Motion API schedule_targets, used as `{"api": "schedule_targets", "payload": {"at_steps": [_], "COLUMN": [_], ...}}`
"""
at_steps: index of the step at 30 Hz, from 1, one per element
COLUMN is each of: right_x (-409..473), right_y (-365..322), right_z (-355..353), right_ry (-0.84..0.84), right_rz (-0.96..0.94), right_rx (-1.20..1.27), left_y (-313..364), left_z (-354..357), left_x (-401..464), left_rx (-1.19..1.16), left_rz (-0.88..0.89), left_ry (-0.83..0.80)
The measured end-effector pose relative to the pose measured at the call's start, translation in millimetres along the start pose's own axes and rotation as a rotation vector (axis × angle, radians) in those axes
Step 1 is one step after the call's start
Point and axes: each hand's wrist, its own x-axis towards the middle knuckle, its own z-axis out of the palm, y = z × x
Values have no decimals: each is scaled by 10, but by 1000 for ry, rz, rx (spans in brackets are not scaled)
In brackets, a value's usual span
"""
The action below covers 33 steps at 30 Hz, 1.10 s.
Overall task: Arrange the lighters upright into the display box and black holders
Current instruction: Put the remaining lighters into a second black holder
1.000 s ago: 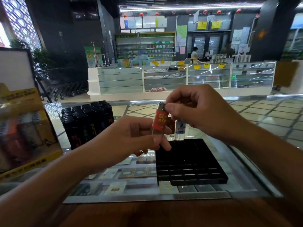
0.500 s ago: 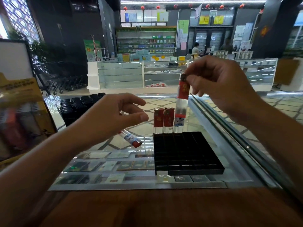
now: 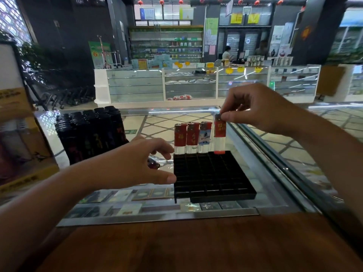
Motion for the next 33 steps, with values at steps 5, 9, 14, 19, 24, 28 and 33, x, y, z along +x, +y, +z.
{"api": "schedule_targets", "payload": {"at_steps": [5,9,14,19,24,28,33], "right_x": [12,6,4,-10,-26,-48,-91], "right_y": [60,56,31,25,-36,-302,-646], "right_z": [92,117,110,91,24,57,453], "right_ry": [38,58,-13,-131,-59,-24,-166], "right_rz": [-4,-16,-10,5,-14,-136,-269], "right_rx": [-33,-43,-10,77,150,109,-20], "left_y": [12,24,-6,-85,-187,-359,-433], "left_z": [-1,-2,-13,-63,-296,-427,-319], "left_x": [6,7,14,6,-51,-35,-3], "left_rx": [26,23,-6,-38,39,105,180], "left_rz": [7,6,13,35,71,64,43], "left_ry": [14,9,-7,-42,59,79,23]}}
